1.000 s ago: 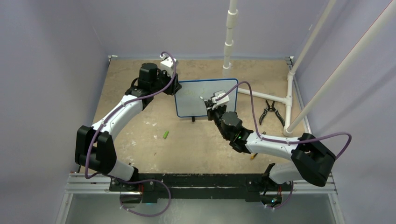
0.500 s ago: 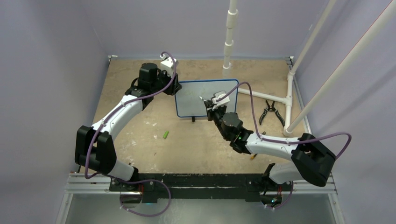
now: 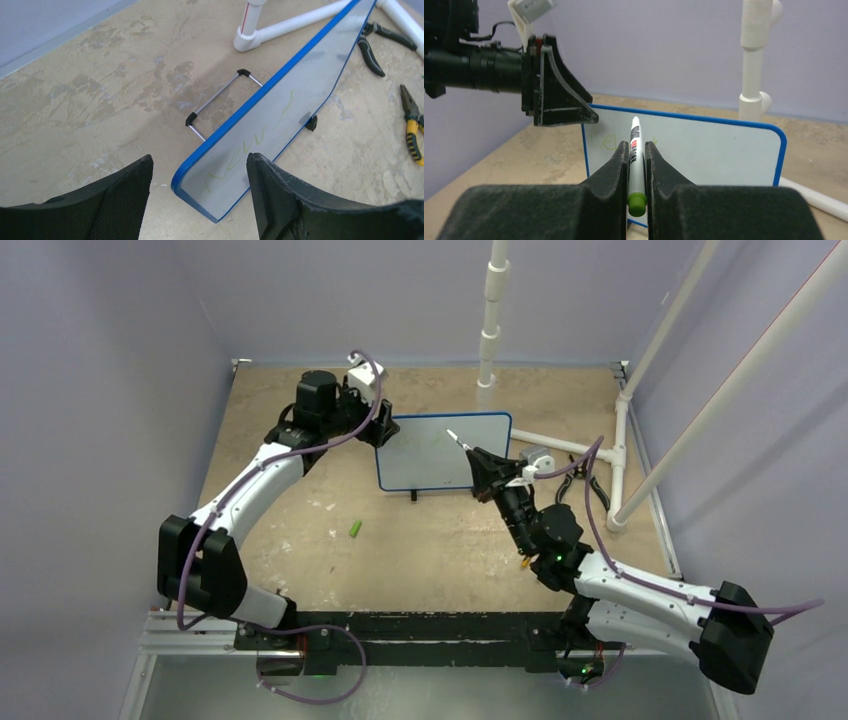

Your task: Write a sentence on the whiteboard

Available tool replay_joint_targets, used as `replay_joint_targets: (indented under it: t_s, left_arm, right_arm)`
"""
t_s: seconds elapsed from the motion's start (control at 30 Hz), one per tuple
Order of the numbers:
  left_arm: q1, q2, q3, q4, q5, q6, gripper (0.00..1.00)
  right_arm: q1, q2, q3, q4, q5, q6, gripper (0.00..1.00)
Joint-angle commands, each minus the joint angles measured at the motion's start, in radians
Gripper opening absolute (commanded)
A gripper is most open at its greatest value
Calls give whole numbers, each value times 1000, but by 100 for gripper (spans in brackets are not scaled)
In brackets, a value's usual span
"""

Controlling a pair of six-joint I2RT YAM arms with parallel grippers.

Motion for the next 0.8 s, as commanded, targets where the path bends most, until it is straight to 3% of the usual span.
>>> replay_joint_targets:
  t_s: [0.0, 0.17, 0.43, 0.6, 0.77]
  left_arm:
    - [-76, 48, 151, -78, 22, 140, 70]
    - [-122, 149, 266, -129, 66, 217, 72]
    - [-133, 375, 512, -365, 189, 312, 71]
    - [-133, 423, 567, -441, 274, 325, 47]
    - [-129, 427, 576, -520, 288, 352, 34]
  right_arm:
    - [-11, -41, -39, -47, 15, 22, 0]
    - [-55, -61, -70, -71, 26, 57, 0]
    - [-111, -109, -88, -83, -6, 84, 0]
    - [-113, -136, -84, -102, -23, 92, 0]
    - [-113, -153, -68, -134, -41, 96, 0]
